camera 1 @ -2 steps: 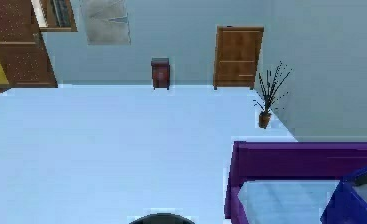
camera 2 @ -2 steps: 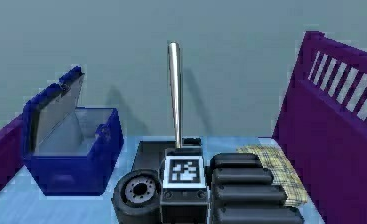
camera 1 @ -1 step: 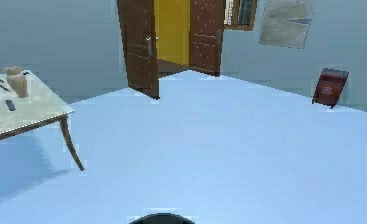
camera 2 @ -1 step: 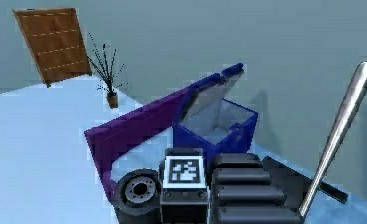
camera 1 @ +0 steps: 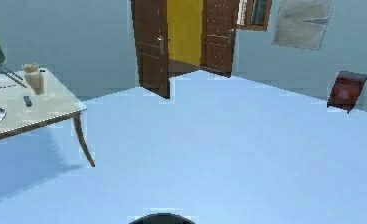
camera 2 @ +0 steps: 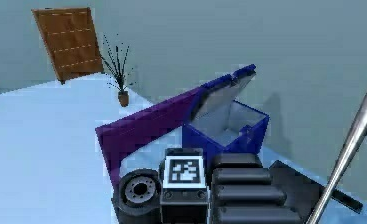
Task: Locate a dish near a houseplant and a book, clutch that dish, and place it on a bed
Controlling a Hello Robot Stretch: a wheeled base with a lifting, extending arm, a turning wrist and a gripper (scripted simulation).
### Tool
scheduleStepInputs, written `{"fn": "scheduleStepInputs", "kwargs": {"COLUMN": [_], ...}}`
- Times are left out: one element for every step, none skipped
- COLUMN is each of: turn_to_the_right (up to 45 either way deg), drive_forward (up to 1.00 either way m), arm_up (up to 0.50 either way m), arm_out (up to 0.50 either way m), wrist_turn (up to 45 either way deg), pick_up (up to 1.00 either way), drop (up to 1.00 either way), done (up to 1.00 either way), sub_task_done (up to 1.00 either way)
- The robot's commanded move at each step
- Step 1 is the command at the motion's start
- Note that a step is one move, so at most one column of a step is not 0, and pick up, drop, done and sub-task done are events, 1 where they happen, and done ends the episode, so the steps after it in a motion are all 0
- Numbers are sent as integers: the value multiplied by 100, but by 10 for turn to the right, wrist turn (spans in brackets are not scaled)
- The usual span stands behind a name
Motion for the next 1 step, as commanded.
{"fn": "scheduleStepInputs", "kwargs": {"turn_to_the_right": [450], "drive_forward": [0], "arm_up": [0], "arm_out": [0], "wrist_turn": [0], "pick_up": [0], "drop": [0], "done": [0], "sub_task_done": [0]}}
